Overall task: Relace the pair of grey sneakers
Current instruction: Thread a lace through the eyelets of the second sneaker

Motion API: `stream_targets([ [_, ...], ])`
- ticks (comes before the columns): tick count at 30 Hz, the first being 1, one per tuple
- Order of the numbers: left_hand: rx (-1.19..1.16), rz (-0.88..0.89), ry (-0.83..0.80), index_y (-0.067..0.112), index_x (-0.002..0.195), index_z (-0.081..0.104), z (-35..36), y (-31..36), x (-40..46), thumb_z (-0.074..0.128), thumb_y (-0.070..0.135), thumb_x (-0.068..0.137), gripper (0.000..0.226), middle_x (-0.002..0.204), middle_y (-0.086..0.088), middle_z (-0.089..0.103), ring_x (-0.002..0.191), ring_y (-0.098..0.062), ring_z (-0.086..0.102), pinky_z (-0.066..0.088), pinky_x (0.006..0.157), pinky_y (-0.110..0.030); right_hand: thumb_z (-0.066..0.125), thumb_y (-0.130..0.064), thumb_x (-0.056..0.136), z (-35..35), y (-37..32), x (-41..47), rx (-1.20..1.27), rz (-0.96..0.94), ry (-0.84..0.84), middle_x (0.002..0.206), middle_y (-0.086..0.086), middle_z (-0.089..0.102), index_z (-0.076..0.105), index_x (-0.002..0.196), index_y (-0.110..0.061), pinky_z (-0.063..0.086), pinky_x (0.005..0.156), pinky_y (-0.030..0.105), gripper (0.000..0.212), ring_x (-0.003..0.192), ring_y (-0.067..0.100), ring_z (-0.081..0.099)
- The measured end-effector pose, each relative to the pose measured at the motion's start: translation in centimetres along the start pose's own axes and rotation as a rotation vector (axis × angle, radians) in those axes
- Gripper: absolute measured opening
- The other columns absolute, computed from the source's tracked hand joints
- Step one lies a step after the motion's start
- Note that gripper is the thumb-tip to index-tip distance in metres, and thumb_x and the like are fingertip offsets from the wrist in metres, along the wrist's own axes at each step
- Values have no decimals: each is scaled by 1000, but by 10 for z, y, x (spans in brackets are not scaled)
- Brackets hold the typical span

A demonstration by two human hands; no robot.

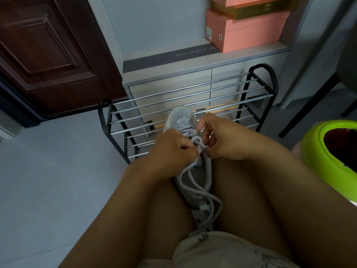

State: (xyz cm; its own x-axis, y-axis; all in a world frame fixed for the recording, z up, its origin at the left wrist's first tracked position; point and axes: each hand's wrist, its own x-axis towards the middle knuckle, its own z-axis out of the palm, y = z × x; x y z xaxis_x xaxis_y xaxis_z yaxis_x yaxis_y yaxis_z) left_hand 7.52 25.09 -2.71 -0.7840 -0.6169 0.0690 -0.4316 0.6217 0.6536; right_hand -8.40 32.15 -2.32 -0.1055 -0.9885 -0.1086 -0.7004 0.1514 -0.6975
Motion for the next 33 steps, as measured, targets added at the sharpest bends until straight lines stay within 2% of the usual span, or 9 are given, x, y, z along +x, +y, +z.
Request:
stream_targets([
  [4,-226,-54,-134,6,71,72,-19,-4,-9,65,9,84,14,73,1,56,70,-5,53,41,66,-17,73,-4,67,-1,3,0,-5,50,20,81,-3,63,49,105,-21,48,59,23,48,71,11,61],
  [6,-320,-79,-152,1,76,72,-22,-7,-15,65,7,84,12,78,-6,58,75,-9,55,43,71,-19,73,-3,66,-1,2,0,-10,62,17,81,-4,63,49,103,-23,48,59,23,48,71,9,61],
  [9,-424,-178,-24,1,77,72,-16,-11,-18,64,14,86,18,74,-10,65,68,-13,59,47,66,-20,71,-3,67,-2,0,1,-51,58,12,84,-4,63,50,103,-22,47,58,21,46,71,9,59],
  [12,-273,-287,145,12,76,65,-6,-17,-12,67,30,85,20,65,3,61,53,0,51,43,55,-16,71,-5,67,-1,-1,0,-56,37,13,85,-3,61,52,102,-20,41,51,12,42,68,6,55],
  [16,-45,-294,185,22,81,57,3,-19,-8,71,46,77,28,66,8,55,56,-3,49,41,53,-22,72,-13,68,4,-5,-1,-110,-12,31,84,-3,59,54,98,-19,42,58,24,36,73,12,55],
  [18,59,-240,187,22,78,57,4,-18,-8,70,43,78,25,63,6,56,56,-5,49,39,52,-23,72,-13,69,4,-5,-1,-124,-23,32,84,-3,59,55,96,-18,43,63,29,32,75,14,55],
  [21,184,-200,174,18,79,59,-1,-19,-10,65,34,84,17,65,2,59,61,-11,53,39,53,-25,70,-10,70,0,-3,-1,-148,-8,10,82,-6,57,58,92,-18,40,58,18,27,70,8,51],
  [28,141,-193,187,23,72,61,-15,-28,-29,70,27,80,13,61,2,63,58,-6,58,48,57,-27,69,-5,68,-3,-2,-4,-149,-7,-27,74,-11,53,56,80,-23,37,52,6,25,63,0,46],
  [33,228,-88,285,20,67,54,-5,-22,-33,67,23,76,16,53,5,50,50,-5,46,37,48,-21,67,-2,69,0,-5,-5,-49,6,-62,72,-7,52,57,84,-16,36,41,8,23,55,3,52],
])
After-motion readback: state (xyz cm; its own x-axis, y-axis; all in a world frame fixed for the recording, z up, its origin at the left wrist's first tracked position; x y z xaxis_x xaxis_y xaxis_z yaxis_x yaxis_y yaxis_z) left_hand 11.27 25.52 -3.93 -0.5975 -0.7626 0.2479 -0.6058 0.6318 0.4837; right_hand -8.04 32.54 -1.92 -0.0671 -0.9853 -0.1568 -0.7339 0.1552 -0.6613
